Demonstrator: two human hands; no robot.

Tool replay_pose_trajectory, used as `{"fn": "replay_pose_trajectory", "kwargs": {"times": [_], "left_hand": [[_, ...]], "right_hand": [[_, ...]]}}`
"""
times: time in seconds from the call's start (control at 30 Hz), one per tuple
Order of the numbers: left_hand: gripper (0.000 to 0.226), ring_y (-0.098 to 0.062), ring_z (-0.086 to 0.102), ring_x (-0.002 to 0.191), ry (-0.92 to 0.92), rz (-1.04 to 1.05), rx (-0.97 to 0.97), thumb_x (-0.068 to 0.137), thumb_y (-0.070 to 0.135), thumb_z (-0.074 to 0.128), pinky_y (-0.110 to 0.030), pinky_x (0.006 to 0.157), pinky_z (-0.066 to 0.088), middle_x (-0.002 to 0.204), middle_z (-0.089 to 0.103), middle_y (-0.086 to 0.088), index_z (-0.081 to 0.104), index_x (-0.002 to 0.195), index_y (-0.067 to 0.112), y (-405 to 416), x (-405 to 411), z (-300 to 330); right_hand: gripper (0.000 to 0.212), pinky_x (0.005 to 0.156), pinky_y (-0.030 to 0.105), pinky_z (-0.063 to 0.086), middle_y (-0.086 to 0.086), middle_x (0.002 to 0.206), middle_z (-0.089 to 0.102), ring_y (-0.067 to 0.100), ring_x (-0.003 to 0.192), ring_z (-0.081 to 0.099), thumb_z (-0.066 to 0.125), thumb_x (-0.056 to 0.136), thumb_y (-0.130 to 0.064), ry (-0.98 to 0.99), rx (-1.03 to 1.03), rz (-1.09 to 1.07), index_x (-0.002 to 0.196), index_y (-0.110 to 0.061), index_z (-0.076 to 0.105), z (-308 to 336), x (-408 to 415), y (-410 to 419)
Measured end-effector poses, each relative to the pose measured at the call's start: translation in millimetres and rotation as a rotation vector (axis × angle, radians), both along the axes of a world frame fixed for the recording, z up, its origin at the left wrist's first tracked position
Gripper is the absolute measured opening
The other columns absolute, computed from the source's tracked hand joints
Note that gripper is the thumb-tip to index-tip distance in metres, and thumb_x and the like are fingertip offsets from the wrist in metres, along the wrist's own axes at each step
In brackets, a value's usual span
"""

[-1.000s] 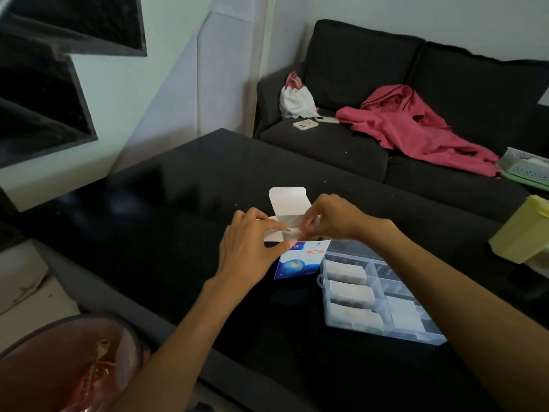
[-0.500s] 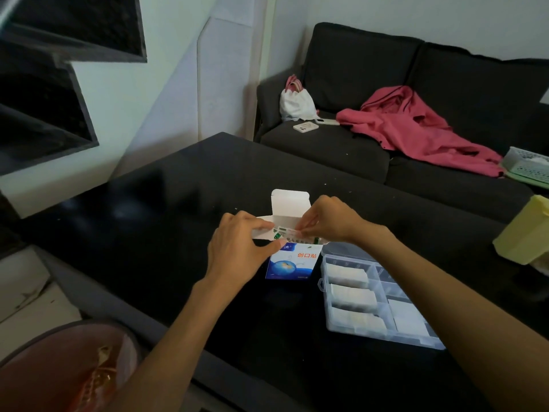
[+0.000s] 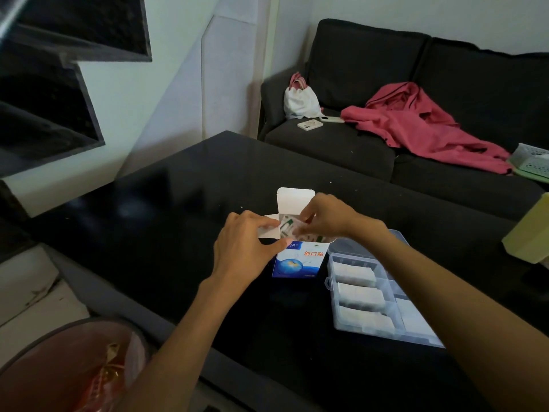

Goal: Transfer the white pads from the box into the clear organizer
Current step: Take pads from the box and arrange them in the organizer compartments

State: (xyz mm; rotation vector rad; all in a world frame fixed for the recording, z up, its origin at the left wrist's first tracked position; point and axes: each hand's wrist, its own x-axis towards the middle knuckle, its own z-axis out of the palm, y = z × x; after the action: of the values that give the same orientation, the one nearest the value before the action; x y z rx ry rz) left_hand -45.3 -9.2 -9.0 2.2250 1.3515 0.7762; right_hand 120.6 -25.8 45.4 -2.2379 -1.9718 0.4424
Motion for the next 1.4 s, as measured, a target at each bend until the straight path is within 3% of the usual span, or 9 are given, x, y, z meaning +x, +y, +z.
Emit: {"fn": "replay_pose_trajectory", "kwargs": {"times": [0.27,0.67,0.73,0.83,0.93,1.03,1.17,1.27,1.4], "left_hand": [[0.059,-0.007,0.045,0.108,-0.025,0.0,0.058,0.074,0.058,0.067,-0.026,0.074,0.045,0.115,0.058,0.011,0.056,0.125,0.032,-4.6,3.2,1.1],[0.026,-0.004,0.06,0.079,-0.221,0.001,0.025,0.092,0.044,0.051,-0.015,0.059,0.045,0.096,0.068,0.009,0.066,0.101,0.024,-12.9,13.9,9.1],[0.036,-0.001,0.062,0.072,-0.398,-0.056,-0.14,0.094,0.046,0.044,-0.018,0.061,0.047,0.08,0.07,0.01,0.07,0.086,0.023,-20.7,18.8,17.9],[0.058,0.001,0.061,0.057,-0.522,-0.215,-0.668,0.098,0.052,0.028,-0.012,0.047,0.037,0.072,0.072,0.008,0.073,0.079,0.022,-38.2,27.2,34.2],[0.061,-0.01,0.068,0.084,-0.507,-0.36,-1.023,0.087,0.065,0.031,-0.018,0.054,0.042,0.095,0.074,0.002,0.071,0.099,0.02,-48.8,34.5,37.4],[0.067,-0.016,0.063,0.102,-0.495,-0.414,-1.151,0.068,0.065,0.051,-0.025,0.065,0.047,0.111,0.069,-0.002,0.065,0.113,0.018,-57.0,42.0,33.6],[0.03,-0.013,0.064,0.1,-0.461,-0.445,-1.107,0.083,0.028,0.068,-0.022,0.07,0.053,0.108,0.069,-0.001,0.068,0.112,0.021,-61.3,48.4,21.9],[0.026,-0.017,0.062,0.102,-0.468,-0.409,-1.099,0.087,0.009,0.064,-0.022,0.073,0.056,0.114,0.064,-0.002,0.066,0.107,0.024,-60.4,54.7,12.2],[0.034,-0.003,0.061,0.09,-0.334,-0.471,-0.773,0.092,0.01,0.057,-0.012,0.066,0.051,0.105,0.063,0.009,0.058,0.123,0.023,-65.4,62.1,2.9]], "right_hand": [[0.015,0.059,0.016,0.054,-0.001,0.086,0.069,0.006,0.072,0.067,0.06,0.088,-0.02,0.59,0.209,-0.307,0.097,-0.012,0.069,5.7,20.9,-31.2],[0.015,0.062,0.02,0.055,0.002,0.088,0.069,0.006,0.069,0.067,0.06,0.089,-0.024,1.015,0.375,-0.533,0.098,-0.013,0.066,11.1,22.0,-43.0],[0.011,0.07,0.024,0.057,0.001,0.092,0.069,0.009,0.079,0.067,0.059,0.089,-0.025,0.887,0.525,-0.494,0.094,-0.017,0.066,12.5,21.0,-53.5],[0.019,0.063,0.019,0.054,-0.006,0.093,0.062,0.007,0.079,0.062,0.059,0.087,-0.027,0.29,0.895,-0.28,0.098,-0.015,0.068,2.5,19.1,-91.3],[0.024,0.058,0.023,0.049,0.003,0.091,0.063,0.012,0.076,0.057,0.055,0.089,-0.028,-0.22,1.018,-0.037,0.097,-0.011,0.07,-22.2,23.9,-131.5],[0.019,0.054,0.028,0.047,0.008,0.092,0.065,0.018,0.078,0.056,0.06,0.089,-0.028,-0.477,0.96,0.081,0.097,-0.015,0.071,-46.0,29.0,-153.3],[0.023,0.059,0.032,0.049,0.01,0.095,0.067,0.027,0.082,0.061,0.071,0.074,-0.025,-0.484,0.895,0.084,0.095,-0.017,0.073,-57.9,30.9,-161.7],[0.021,0.067,0.027,0.047,0.005,0.099,0.066,0.023,0.088,0.06,0.068,0.077,-0.029,-0.419,0.778,0.085,0.096,-0.022,0.072,-61.5,35.7,-159.8],[0.033,0.091,0.016,0.034,-0.011,0.117,0.054,0.007,0.112,0.045,0.066,0.081,-0.012,0.004,0.61,-0.065,0.106,-0.033,0.063,-62.9,40.0,-162.2]]}}
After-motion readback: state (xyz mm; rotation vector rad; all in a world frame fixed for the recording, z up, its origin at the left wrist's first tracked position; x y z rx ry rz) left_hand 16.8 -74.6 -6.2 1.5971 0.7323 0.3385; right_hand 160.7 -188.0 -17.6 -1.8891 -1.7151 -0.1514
